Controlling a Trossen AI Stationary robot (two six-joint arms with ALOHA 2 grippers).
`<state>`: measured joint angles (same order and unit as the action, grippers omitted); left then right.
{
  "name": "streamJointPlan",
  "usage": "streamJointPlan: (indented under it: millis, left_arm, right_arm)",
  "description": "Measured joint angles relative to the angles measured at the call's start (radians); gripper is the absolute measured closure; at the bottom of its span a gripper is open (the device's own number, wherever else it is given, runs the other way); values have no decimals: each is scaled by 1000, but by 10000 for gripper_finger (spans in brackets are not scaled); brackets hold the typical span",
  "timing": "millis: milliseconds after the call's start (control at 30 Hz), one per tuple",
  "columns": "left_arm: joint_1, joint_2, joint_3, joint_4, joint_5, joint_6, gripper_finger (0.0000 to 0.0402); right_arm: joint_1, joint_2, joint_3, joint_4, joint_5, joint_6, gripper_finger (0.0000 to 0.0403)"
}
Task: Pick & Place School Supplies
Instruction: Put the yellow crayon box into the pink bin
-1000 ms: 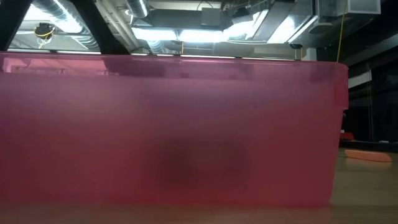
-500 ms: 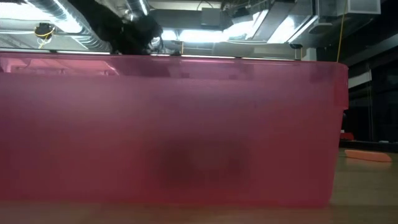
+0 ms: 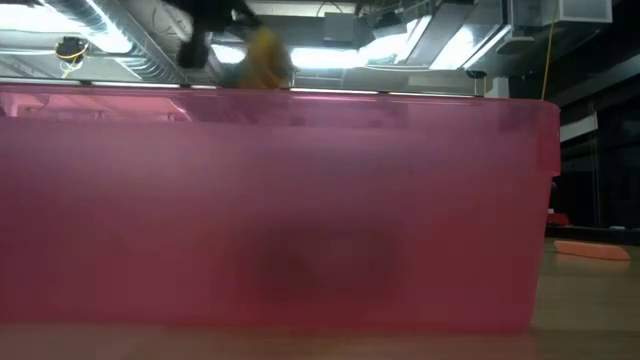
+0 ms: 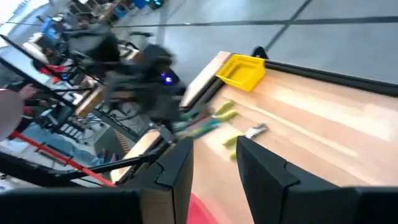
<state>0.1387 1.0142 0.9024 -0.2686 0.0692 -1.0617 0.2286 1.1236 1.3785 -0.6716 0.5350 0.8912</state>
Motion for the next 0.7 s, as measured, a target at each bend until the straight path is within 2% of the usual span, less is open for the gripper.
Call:
streamJointPlan:
  millis: [167, 367, 500, 600, 700]
  left_arm:
    - [-169, -41, 0, -56, -75, -64, 399]
    - [-392, -9, 0, -58, -242, -161, 399]
    - [-517, 65, 0, -7, -384, -249, 399]
    - [-594, 154, 0, 108, -485, -302, 399]
    - [-649, 256, 0, 215, -542, -365, 399]
  right_arm:
    - [-13, 0, 0, -46, 0, 47, 276]
    - [-1, 0, 0, -111, 4, 94, 276]
    - [39, 0, 0, -111, 7, 96, 276]
    - [82, 4, 0, -111, 7, 95, 276]
    - [134, 4, 0, -111, -9, 106, 276]
